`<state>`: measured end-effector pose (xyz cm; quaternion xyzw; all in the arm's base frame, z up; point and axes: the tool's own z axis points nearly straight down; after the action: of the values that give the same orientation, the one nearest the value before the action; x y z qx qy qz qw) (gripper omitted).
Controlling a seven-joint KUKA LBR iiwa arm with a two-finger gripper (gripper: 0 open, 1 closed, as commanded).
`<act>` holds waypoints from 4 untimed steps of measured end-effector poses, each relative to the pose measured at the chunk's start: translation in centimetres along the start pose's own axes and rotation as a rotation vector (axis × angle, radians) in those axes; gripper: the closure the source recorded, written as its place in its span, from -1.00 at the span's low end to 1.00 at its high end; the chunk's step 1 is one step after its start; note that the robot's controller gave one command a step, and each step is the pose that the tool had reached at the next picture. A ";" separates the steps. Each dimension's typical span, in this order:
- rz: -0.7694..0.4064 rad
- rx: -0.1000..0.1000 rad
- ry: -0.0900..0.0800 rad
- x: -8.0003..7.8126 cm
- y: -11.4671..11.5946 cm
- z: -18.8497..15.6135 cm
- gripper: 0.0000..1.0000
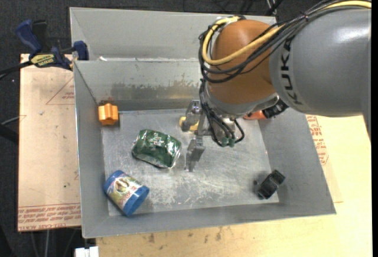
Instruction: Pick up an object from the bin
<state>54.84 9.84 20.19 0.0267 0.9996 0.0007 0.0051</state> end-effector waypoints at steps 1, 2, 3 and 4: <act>0.116 -0.002 0.008 -1.6 0.6 5.1 -1.00; -0.172 0.006 -0.021 -2.2 9.9 11.3 1.00; -0.169 0.002 -0.022 -2.1 10.0 11.2 1.00; -0.170 -0.006 -0.023 -2.0 9.6 11.0 1.00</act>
Offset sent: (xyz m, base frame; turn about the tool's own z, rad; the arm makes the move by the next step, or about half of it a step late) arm 0.0129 0.1016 -0.1319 -0.1731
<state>57.41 19.30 9.25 -0.0581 0.9982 0.0030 0.0166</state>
